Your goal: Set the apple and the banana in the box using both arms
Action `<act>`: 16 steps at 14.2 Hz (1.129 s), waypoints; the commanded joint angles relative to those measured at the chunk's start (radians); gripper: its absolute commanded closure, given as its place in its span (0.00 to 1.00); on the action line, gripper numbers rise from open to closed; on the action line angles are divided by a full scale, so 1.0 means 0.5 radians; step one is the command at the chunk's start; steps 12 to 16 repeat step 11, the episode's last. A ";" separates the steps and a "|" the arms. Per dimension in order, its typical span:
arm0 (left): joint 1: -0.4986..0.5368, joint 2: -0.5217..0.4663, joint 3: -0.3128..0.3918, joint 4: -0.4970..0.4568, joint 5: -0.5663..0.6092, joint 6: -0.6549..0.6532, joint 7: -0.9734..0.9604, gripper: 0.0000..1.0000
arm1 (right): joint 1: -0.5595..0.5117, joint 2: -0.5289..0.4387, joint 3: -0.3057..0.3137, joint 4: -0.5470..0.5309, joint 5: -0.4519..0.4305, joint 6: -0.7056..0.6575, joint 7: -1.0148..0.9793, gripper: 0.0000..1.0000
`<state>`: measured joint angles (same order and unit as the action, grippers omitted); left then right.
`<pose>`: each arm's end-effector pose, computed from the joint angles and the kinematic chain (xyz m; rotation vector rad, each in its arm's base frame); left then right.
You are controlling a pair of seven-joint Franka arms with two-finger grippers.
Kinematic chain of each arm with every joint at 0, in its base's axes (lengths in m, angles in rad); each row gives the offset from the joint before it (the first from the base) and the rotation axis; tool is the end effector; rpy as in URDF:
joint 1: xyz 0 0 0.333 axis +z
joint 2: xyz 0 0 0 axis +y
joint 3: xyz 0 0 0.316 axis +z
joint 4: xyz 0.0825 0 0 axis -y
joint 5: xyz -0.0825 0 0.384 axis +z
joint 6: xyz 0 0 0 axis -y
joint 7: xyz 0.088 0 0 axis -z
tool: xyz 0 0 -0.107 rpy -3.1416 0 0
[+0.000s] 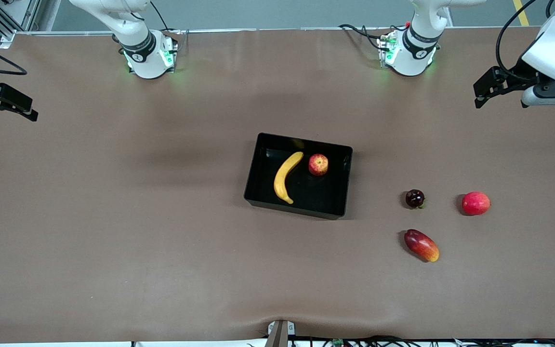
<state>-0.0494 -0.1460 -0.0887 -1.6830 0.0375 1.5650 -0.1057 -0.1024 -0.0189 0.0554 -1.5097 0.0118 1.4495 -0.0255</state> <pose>0.5030 -0.0695 0.6484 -3.0941 0.0478 -0.0516 0.5357 -0.0235 0.6529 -3.1286 0.0318 0.0640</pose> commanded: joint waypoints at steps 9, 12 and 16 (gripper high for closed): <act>0.019 0.053 0.021 0.114 -0.047 -0.068 0.049 0.00 | -0.047 0.056 0.009 0.111 -0.020 0.037 0.036 0.00; 0.022 0.053 0.018 0.111 -0.047 -0.071 0.046 0.00 | -0.071 0.056 0.009 0.117 -0.014 0.037 0.036 0.00; 0.022 0.053 0.018 0.111 -0.047 -0.071 0.046 0.00 | -0.071 0.056 0.009 0.117 -0.014 0.037 0.036 0.00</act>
